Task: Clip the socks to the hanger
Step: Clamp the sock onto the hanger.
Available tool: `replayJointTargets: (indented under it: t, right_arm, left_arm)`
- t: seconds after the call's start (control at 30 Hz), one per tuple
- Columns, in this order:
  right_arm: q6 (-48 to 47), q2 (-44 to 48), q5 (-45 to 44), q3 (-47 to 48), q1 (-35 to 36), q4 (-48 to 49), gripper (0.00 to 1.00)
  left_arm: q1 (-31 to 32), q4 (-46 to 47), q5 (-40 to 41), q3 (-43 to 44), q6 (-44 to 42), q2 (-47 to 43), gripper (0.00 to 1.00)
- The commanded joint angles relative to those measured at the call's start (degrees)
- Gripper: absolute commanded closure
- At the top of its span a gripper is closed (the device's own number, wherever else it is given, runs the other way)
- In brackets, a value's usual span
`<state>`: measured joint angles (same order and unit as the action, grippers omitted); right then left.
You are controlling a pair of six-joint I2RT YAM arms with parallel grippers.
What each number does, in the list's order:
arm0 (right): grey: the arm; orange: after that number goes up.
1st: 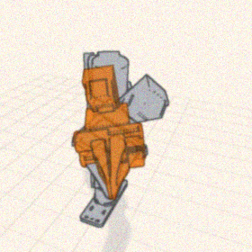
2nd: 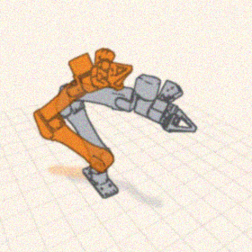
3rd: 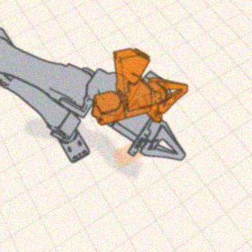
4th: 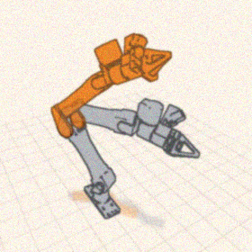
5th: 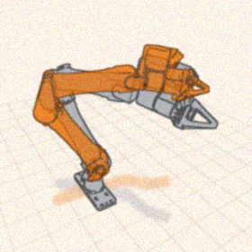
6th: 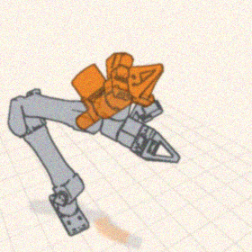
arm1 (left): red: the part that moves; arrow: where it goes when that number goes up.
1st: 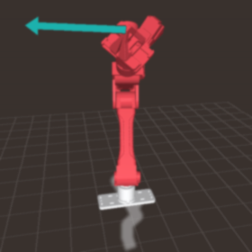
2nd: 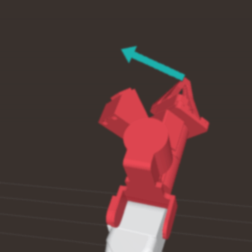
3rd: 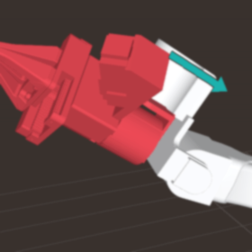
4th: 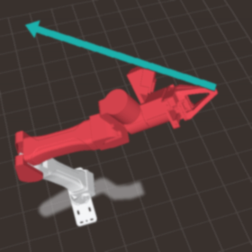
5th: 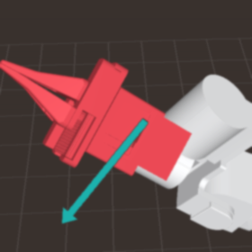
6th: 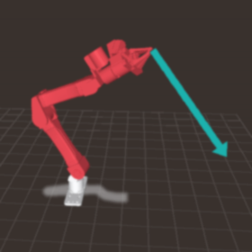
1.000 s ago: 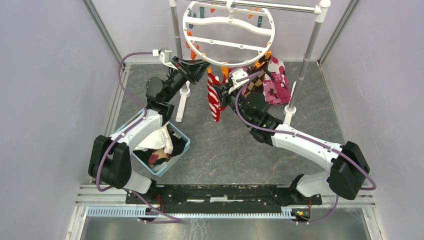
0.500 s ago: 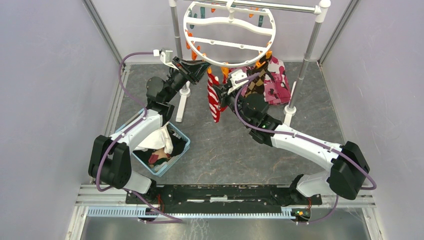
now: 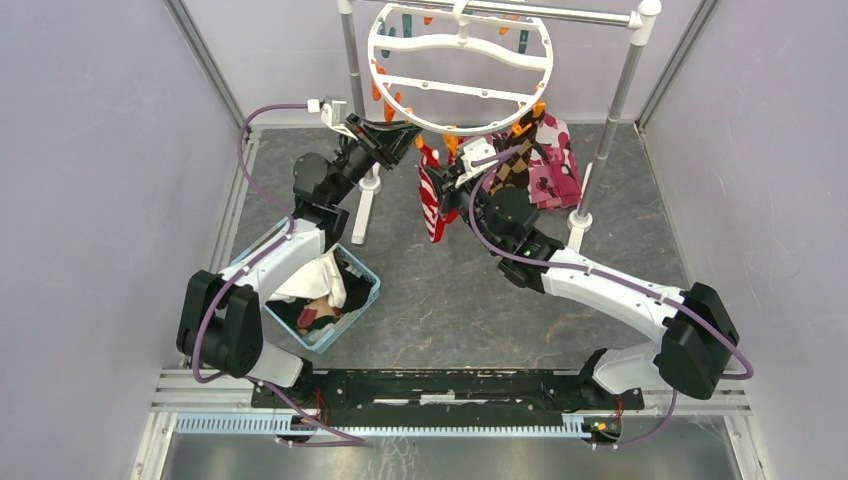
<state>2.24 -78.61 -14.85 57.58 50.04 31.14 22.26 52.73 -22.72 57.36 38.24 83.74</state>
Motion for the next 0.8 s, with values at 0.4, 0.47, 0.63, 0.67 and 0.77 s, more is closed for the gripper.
replayJointTargets:
  t: [0.4,0.47,0.63,0.67,0.77]
  right_arm:
    - [-1.4,-1.03,1.67,3.28,1.04,-1.45,1.0]
    - [-1.59,-0.86,0.39,2.03,1.09,-1.27,1.0]
    - [-3.9,-0.67,-1.93,-1.02,1.42,2.52,1.0]
    - [-4.35,-0.72,-1.92,-1.75,1.5,4.36,1.0]
    - [-5.13,-0.68,-2.14,-3.84,1.53,8.66,1.0]
  left_arm:
    - [0.24,0.62,2.13,1.0,1.75,-2.27,0.98]
    - [0.23,-0.03,2.64,1.0,2.18,-2.71,0.98]
    - [0.24,-1.21,3.86,0.7,3.44,-3.85,0.98]
    - [0.24,-1.39,4.09,0.53,3.64,-4.12,0.98]
    - [0.17,-3.58,5.22,0.73,3.86,-4.66,0.98]
